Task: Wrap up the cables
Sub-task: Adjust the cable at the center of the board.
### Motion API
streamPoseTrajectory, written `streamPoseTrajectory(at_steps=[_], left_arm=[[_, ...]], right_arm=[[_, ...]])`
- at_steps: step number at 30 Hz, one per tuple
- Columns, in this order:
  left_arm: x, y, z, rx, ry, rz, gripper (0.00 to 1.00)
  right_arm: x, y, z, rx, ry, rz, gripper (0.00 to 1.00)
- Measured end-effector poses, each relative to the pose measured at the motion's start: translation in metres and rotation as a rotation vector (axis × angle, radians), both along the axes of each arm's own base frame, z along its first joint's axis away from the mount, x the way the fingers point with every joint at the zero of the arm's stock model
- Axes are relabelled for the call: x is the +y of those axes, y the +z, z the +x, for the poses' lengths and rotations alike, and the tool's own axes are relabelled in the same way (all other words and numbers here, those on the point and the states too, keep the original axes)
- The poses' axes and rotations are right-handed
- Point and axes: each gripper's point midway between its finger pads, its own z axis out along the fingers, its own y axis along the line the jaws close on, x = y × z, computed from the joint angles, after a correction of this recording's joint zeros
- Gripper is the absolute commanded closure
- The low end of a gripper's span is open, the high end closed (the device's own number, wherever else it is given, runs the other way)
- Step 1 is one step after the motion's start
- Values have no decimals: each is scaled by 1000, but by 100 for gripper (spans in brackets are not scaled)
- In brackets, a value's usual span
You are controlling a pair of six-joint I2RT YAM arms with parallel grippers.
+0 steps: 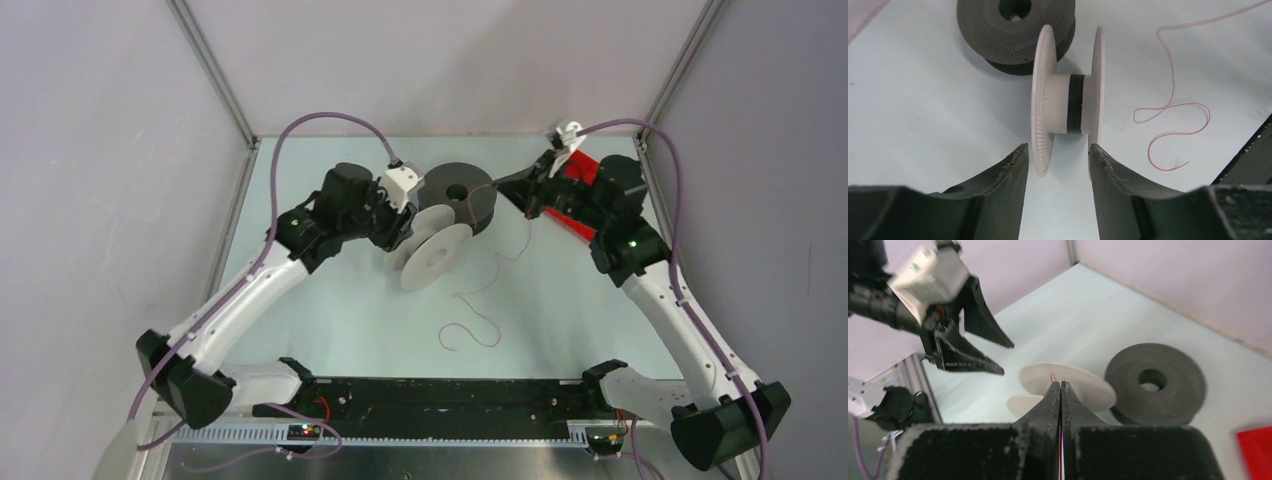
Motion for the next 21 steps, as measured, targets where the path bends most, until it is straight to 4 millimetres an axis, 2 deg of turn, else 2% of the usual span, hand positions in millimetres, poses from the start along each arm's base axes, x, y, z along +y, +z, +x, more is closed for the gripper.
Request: streamPoseTrajectory(at_steps=[4,7,10,12,14,17,19,21], left_arm=[[-7,-30,10,69,-22,50,47],[-6,-48,19,113,-13,80,47],[0,-59,27,135,9,101,47],[3,-61,30,141,18,105,47],[6,-62,32,141,27,104,47],[9,-62,35,142,38,104,47],[11,-63,36,142,42,106,47],[12,-66,38,149,43,112,47]], right_arm=[[-32,17,11,-71,-91,9,100],[-59,26,25,-139,-191,-13,100],[-99,39,48,-206,-355,-52,100],[-133,57,62,-253,-492,-88,100],[-158,83,68,-318,-604,-119,100],[-183,137,59,-468,-735,-138,100],[-188,158,47,-535,-769,-138,100],[-185,168,38,-574,-768,-133,100]])
